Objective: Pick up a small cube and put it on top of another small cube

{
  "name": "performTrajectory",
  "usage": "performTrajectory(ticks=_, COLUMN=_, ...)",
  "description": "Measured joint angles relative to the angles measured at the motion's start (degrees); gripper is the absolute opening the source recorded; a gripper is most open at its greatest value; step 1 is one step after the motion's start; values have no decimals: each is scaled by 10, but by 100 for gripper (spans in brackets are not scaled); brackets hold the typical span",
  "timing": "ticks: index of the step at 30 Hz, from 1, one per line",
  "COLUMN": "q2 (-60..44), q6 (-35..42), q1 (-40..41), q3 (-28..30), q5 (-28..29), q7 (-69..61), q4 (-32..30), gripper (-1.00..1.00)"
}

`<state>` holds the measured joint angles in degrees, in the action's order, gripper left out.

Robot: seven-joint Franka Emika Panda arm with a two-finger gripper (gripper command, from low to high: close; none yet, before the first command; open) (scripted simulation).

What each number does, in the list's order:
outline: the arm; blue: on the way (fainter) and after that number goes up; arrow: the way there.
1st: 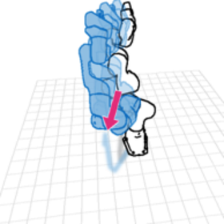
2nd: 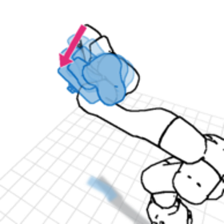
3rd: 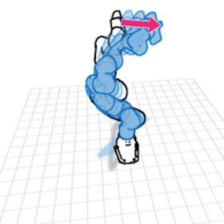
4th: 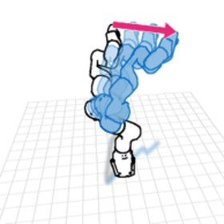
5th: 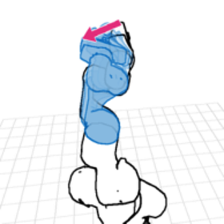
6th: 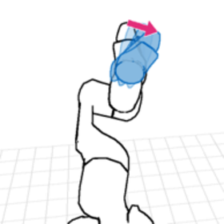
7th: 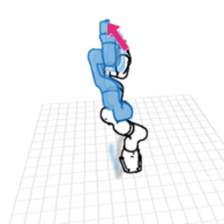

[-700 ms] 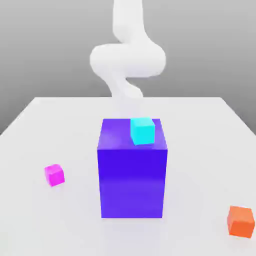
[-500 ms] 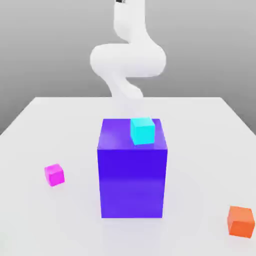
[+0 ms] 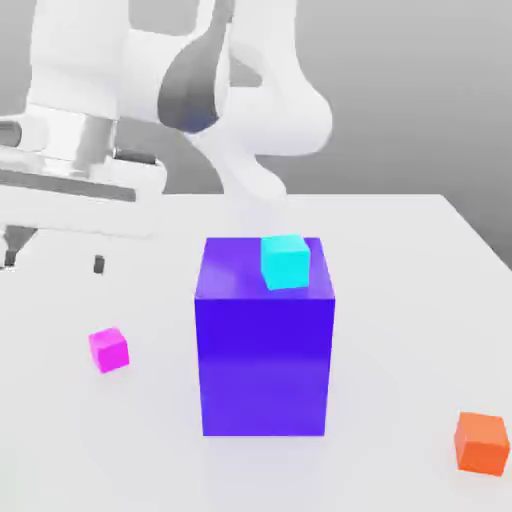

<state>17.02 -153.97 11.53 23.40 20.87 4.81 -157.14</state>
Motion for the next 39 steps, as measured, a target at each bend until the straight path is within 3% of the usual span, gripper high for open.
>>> performTrajectory(ticks=7, q2=-84, q6=-77, q1=8, q3=105, q5=-25, q7=-187, q4=-79, gripper=0)
performTrajectory(ticks=10, q2=-122, q6=-113, q1=-6, q3=149, q5=-84, q7=-296, q4=-112, gripper=0)
performTrajectory(ticks=13, q2=-161, q6=-142, q1=-24, q3=147, q5=-180, q7=-376, q4=-115, gripper=0)
performTrajectory(ticks=15, q2=-189, q6=-159, q1=-18, q3=116, q5=-262, q7=-434, q4=-109, gripper=0)
performTrajectory(ticks=19, q2=-240, q6=-190, q1=59, q3=0, q5=-415, q7=-541, q4=-94, gripper=0)
performTrajectory(ticks=22, q2=-275, q6=-215, q1=132, q3=-93, q5=-497, q7=-603, q4=-82, gripper=0)
performTrajectory(ticks=25, q2=-308, q6=-242, q1=213, q3=-182, q5=-545, q7=-646, q4=-74, gripper=0)
performTrajectory(ticks=26, q2=-319, q6=-252, q1=238, q3=-208, q5=-556, q7=-657, q4=-72, gripper=0)
performTrajectory(ticks=27, q2=-325, q6=-258, q1=254, q3=-224, q5=-560, q7=-662, q4=-71, gripper=-100)
performTrajectory(ticks=34, q2=-324, q6=-256, q1=254, q3=-224, q5=-561, q7=-663, q4=-71, gripper=-100)
performTrajectory(ticks=39, q2=-275, q6=-216, q1=150, q3=-107, q5=-485, q7=-595, q4=-83, gripper=-100)
